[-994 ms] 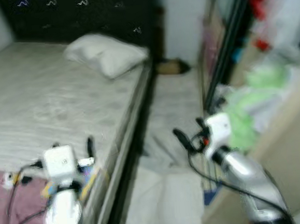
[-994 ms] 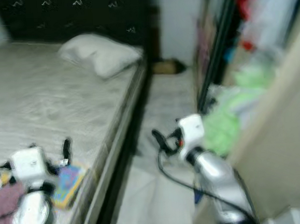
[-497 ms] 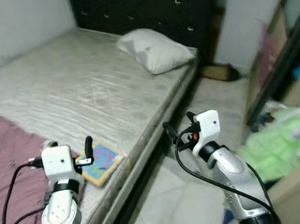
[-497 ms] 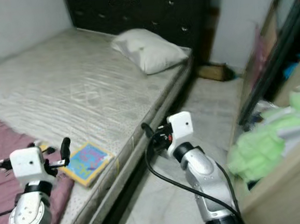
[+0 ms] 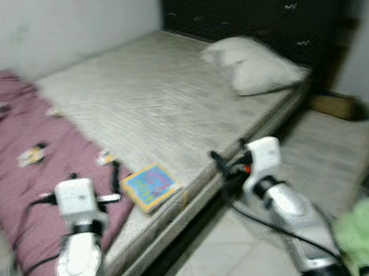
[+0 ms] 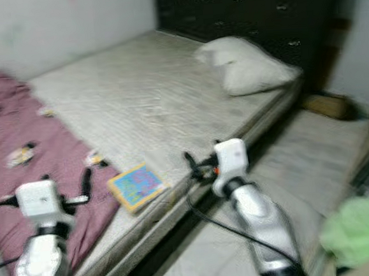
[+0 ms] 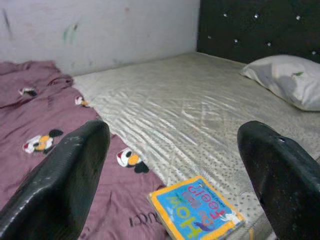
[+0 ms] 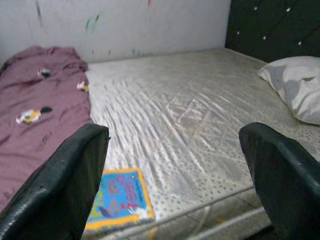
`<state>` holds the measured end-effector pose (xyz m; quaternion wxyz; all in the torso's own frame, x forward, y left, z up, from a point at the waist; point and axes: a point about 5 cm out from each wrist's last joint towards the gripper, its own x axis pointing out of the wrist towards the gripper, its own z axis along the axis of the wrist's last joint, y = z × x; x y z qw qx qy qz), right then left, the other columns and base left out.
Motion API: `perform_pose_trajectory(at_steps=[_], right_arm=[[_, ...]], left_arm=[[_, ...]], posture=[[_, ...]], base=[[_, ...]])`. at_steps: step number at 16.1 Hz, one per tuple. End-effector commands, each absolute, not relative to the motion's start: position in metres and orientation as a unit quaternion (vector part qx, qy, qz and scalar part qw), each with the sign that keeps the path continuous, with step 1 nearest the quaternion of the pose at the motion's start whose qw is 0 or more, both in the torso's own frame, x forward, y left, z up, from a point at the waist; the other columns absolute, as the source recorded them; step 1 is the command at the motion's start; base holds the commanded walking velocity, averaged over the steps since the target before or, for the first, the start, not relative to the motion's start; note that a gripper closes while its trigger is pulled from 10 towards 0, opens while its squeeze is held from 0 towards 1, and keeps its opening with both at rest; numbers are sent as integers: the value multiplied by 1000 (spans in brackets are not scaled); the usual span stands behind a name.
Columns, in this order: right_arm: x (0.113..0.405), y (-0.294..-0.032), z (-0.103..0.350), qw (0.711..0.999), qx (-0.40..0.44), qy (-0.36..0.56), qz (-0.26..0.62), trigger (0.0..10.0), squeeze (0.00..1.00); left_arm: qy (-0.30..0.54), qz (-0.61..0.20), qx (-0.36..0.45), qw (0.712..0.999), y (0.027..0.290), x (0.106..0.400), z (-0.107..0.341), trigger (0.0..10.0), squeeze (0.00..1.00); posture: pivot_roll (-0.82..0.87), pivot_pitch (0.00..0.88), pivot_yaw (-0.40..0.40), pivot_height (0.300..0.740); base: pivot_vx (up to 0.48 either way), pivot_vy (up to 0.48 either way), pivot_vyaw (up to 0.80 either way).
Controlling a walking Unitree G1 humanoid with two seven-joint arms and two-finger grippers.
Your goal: Clean up the room
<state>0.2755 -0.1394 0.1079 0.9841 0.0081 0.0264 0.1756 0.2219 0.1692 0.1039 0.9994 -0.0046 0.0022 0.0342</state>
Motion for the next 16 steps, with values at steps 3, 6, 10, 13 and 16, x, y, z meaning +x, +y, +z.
perform_pose_trajectory(at_steps=[3, 6, 10, 13, 16], right_arm=[[280, -134, 114, 983, 9, 12, 181, 10000, 0], [279, -133, 112, 984, 9, 13, 180, 10000, 0], [278, -136, 110, 985, 7, 14, 174, 10000, 0], [278, -138, 109, 987, 4, 12, 161, 10000, 0], [279, -140, 110, 988, 2, 9, 155, 10000, 0]], left_arm=[[0, 37, 1, 999, 175, 222, 105, 10000, 0], [-2, 36, 0, 999, 175, 223, 106, 10000, 0], [-3, 36, 2, 999, 175, 223, 107, 10000, 0], [-4, 34, 2, 999, 173, 225, 107, 10000, 0], [-6, 29, -2, 1000, 172, 225, 107, 10000, 0]], posture=[[-49, 0, -38, 740], [-48, 0, -37, 740], [-52, 0, -31, 740], [-52, 0, -34, 740], [-54, 0, -35, 740]], base=[[0, 0, 800], [0, 0, 800], [0, 0, 800], [0, 0, 800], [0, 0, 715]])
